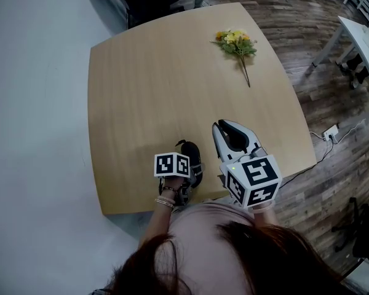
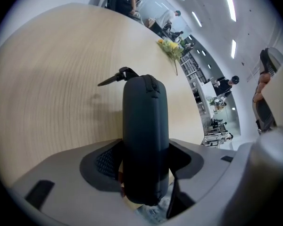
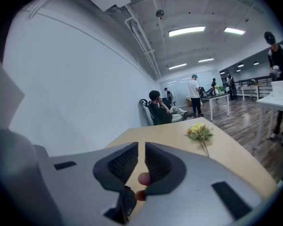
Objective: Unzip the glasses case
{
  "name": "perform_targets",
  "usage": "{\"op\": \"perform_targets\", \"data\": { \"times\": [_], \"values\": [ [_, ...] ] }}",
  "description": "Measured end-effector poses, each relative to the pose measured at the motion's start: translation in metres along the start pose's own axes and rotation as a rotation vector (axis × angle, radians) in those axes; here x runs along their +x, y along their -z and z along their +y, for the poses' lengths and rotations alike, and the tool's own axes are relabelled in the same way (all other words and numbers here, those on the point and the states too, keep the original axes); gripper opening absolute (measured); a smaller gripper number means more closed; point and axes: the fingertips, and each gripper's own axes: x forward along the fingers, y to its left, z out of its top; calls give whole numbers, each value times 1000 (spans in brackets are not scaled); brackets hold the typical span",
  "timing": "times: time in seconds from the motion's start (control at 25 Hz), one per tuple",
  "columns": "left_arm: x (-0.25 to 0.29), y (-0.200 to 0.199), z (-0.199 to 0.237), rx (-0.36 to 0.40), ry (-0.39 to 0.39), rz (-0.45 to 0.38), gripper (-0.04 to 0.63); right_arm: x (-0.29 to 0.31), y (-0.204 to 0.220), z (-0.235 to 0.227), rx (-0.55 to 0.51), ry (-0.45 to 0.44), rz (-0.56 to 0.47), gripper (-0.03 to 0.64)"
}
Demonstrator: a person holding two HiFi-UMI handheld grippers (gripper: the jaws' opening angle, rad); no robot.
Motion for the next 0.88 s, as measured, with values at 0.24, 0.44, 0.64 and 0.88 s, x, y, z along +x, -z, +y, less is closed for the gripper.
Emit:
{"op": "perform_targets", "data": {
  "times": [0.24,0.44,0.64,0.88],
  "values": [
    [-2,0,0,-5,16,-27,268,-3,-1,-5,13,-2,-11,48],
    [-10,-2,4,-20,5,-80,267,-7,0,-9,21,-4,-7,48],
    [-22,-17,9,-27,-14,-173,267,-7,3,-6,48,-36,-2,48],
    [-42,-30,2,-26,5,-267,267,-11,6,-2,39,-44,4,48]
  ]
}}
